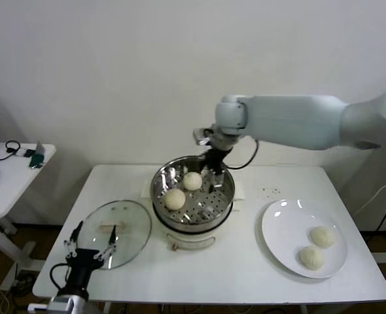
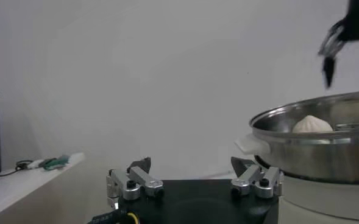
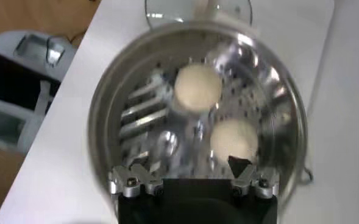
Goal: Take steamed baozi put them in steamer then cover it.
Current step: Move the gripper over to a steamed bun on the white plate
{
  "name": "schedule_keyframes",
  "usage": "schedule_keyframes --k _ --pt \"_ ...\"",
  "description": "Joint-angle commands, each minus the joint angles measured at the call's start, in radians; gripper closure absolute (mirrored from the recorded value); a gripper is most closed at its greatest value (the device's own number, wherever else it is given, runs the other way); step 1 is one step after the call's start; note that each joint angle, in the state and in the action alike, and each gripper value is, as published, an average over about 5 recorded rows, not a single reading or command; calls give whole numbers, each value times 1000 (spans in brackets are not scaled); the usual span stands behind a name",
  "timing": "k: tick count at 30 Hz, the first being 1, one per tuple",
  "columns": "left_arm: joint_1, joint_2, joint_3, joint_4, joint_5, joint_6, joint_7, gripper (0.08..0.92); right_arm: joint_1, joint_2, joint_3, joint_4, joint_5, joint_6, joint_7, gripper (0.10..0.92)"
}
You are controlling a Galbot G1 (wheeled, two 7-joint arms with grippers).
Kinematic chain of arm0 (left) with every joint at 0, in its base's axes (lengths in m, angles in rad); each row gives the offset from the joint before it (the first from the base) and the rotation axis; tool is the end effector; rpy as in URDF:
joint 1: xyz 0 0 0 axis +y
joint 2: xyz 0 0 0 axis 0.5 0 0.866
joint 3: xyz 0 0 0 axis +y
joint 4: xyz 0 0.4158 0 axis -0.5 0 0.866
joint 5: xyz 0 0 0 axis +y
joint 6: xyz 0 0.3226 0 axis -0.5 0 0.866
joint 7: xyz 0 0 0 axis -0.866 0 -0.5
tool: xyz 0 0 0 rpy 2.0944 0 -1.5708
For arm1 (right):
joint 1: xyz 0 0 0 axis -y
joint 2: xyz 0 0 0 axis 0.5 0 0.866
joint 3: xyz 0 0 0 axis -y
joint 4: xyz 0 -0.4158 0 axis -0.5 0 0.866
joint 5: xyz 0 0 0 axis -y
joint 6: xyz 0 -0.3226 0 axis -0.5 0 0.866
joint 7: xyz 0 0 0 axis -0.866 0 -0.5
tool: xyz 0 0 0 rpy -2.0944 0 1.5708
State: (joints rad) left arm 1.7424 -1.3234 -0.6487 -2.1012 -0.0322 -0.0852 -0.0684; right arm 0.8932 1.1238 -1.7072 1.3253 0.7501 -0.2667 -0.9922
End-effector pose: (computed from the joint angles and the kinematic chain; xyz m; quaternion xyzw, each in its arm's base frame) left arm 0.0606 0.0955 -0.3584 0.0099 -0.9923 -0.1206 0.0278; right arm 0.5845 0.0093 0.0207 0.5822 -0.4878 0.5554 0.3386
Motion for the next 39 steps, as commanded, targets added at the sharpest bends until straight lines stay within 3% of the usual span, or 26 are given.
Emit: schedule_keyframes --k 1,7,17,23,39 --pt "6 -1 -10 6 1 1 -1 177 67 -423 -61 263 -233 43 -35 203" --pt "-5 -24 -4 7 21 16 -2 177 -101 -602 17 307 -410 45 -33 203" --pt "-9 -55 -8 8 44 26 -4 177 -477 -752 262 291 -605 68 -46 203" --pt "-14 -63 -8 20 52 29 -6 177 -706 -772 466 232 -681 84 -62 203" --pt "-18 -70 -4 35 61 31 -8 177 -844 -741 609 122 -746 111 -71 203"
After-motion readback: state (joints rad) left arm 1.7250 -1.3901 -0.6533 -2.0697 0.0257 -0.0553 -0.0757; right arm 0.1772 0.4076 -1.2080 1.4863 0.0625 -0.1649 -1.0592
